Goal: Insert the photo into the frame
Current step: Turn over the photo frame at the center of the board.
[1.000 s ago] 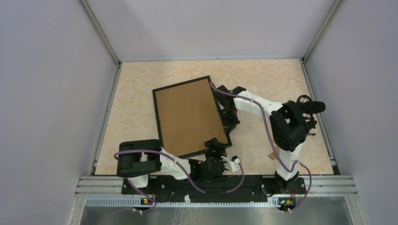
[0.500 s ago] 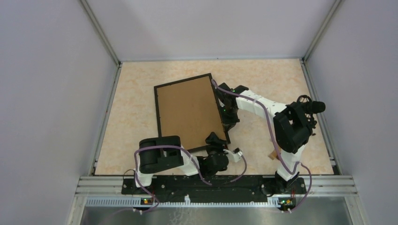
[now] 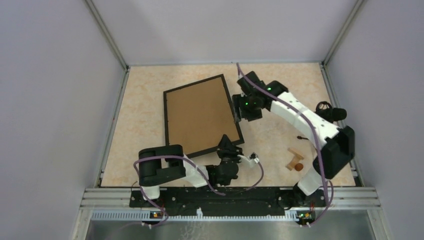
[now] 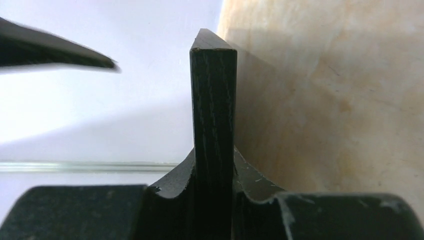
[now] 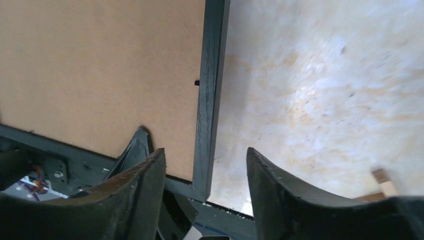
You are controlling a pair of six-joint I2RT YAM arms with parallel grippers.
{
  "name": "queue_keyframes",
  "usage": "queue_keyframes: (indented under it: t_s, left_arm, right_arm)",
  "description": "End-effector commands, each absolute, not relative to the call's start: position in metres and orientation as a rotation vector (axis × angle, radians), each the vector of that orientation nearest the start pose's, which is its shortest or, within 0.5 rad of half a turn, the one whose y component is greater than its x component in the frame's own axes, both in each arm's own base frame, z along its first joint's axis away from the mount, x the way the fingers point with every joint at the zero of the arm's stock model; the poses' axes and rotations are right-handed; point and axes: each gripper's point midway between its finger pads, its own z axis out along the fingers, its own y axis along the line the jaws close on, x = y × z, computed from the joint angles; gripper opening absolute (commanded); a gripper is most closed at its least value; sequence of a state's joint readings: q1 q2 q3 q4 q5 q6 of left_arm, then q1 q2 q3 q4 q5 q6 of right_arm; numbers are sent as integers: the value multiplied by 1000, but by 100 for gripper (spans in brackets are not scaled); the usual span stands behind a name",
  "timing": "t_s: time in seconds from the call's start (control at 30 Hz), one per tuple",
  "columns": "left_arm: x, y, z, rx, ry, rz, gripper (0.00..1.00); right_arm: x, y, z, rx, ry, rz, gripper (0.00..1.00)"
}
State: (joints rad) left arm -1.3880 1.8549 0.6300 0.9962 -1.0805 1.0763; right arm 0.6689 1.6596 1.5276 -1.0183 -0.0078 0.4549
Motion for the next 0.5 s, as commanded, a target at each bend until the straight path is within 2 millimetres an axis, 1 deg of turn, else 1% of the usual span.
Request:
queue_keyframes:
  t_s: [0.0, 0.03, 0.07, 0.1, 0.17, 0.2, 0.23, 0.27, 0.3, 0.33, 0.4, 0.47]
  left_arm:
    - [227, -316, 187, 912, 1267, 596, 0]
    - [224, -319, 199, 887, 1260, 564, 0]
    - [220, -321, 213, 860, 1253, 524, 0]
    - [215, -323, 228, 824, 1249, 473, 0]
    - [204, -331, 264, 746, 1229, 314, 0]
    - [197, -338, 274, 760, 1226, 242, 0]
    - [193, -342, 290, 753, 1230, 145, 0]
    - [187, -349, 300, 743, 1248, 28, 0]
    - [182, -353, 313, 716, 1260, -95, 0]
    - [176, -355, 328, 702, 1243, -179, 0]
    - [167, -354, 353, 678, 1197, -298, 0]
    - [159, -352, 375, 667, 1152, -381, 0]
  right_arm:
    - [288, 208, 274, -183, 2410, 366, 62]
    - [286, 197, 295, -159, 2345, 358, 62]
    - [286, 190, 305, -145, 2308, 337, 62]
    - [282, 180, 322, -132, 2250, 330, 63]
    - [277, 165, 345, -118, 2173, 309, 63]
    - [274, 158, 354, -108, 2143, 298, 63]
    - [272, 153, 362, -99, 2118, 289, 63]
    - [269, 148, 368, -91, 2096, 284, 63]
    - [267, 144, 375, -86, 2076, 285, 63]
    - [265, 142, 379, -80, 2061, 285, 63]
    - [261, 136, 386, -64, 2036, 288, 63]
    - [257, 132, 392, -53, 2017, 296, 63]
